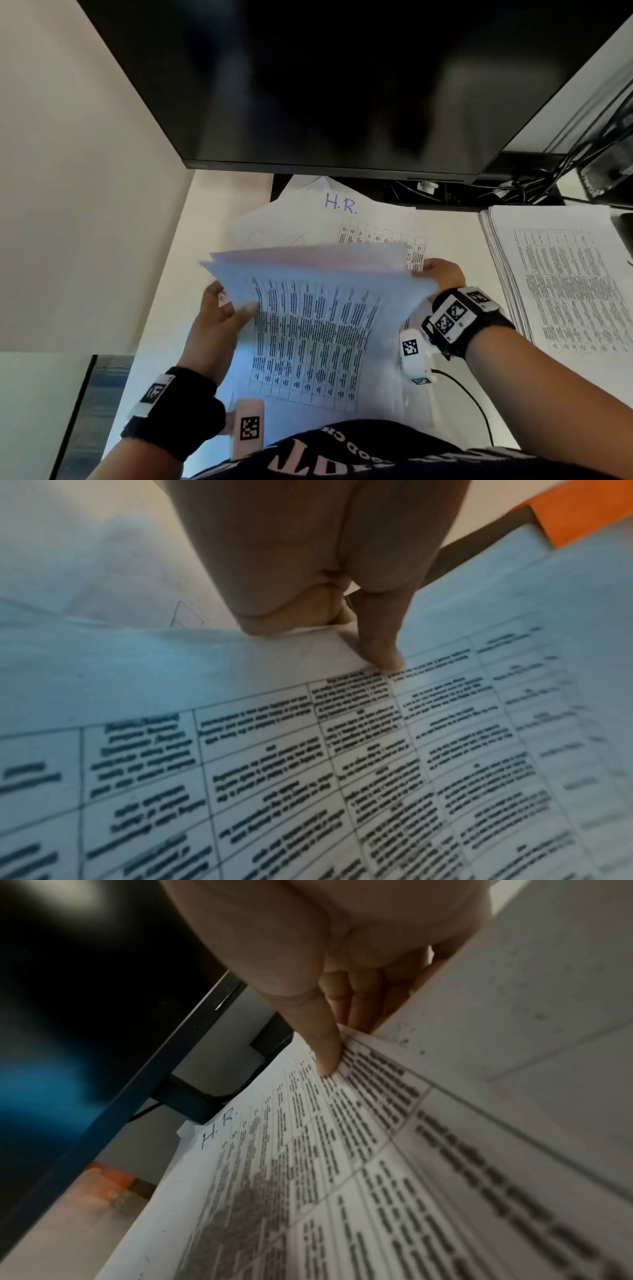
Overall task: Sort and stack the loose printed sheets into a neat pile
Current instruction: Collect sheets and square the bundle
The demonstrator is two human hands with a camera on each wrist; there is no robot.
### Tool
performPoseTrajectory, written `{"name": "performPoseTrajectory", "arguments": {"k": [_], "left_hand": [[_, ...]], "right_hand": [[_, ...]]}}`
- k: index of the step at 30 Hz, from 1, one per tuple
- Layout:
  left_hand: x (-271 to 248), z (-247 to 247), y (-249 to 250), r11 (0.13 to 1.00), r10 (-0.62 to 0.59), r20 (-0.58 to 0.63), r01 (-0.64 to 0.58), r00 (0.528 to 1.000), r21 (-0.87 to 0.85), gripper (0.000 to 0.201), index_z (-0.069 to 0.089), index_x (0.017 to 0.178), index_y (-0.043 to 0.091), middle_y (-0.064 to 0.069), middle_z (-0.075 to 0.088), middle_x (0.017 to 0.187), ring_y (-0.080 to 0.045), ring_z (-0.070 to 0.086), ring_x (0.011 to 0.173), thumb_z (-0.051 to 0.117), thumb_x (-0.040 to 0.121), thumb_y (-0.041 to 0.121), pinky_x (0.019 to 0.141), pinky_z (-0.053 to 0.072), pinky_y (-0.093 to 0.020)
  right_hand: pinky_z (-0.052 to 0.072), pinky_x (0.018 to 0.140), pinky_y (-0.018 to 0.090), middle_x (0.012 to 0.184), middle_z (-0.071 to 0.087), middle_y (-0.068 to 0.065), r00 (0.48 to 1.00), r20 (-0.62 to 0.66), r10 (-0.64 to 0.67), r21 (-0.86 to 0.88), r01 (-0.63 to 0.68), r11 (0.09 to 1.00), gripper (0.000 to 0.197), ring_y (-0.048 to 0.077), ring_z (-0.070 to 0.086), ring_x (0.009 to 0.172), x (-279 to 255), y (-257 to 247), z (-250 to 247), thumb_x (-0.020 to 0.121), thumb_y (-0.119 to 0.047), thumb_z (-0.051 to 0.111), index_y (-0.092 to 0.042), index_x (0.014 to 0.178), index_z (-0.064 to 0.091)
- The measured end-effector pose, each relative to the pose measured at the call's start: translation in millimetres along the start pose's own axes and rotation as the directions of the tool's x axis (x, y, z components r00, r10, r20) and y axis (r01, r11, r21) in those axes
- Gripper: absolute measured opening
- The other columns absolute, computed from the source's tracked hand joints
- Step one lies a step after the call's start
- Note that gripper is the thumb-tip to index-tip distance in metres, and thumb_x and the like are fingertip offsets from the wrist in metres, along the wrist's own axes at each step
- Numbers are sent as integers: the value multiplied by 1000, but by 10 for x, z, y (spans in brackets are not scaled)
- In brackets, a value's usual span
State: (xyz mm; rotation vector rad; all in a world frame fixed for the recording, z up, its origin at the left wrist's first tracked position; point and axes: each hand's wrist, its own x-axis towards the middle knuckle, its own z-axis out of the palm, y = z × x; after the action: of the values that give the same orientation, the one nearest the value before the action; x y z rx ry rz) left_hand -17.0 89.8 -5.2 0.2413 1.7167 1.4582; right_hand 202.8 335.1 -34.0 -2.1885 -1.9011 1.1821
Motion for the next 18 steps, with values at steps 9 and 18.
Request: {"name": "performPoseTrajectory", "arguments": {"k": [9,18], "left_hand": [[-35,107,53,999,34,-114,-33,993,15,25,62,115,-3,-11,70,101,-2,67,68,50,97,10,56,50,-6],[24,270,153,999,44,-33,-45,999,-30,28,57,124,11,-2,74,103,-14,71,93,51,97,12,70,56,-23]], "right_hand": [[34,52,19,60,48,4,965,-176,-197,348,248,904,33,16,42,56,-91,328,-204,86,-22,67,-9,62,49],[48,67,21,63,65,-6,862,143,-487,514,356,781,20,9,59,61,-553,54,-169,84,2,62,-13,72,66]]}}
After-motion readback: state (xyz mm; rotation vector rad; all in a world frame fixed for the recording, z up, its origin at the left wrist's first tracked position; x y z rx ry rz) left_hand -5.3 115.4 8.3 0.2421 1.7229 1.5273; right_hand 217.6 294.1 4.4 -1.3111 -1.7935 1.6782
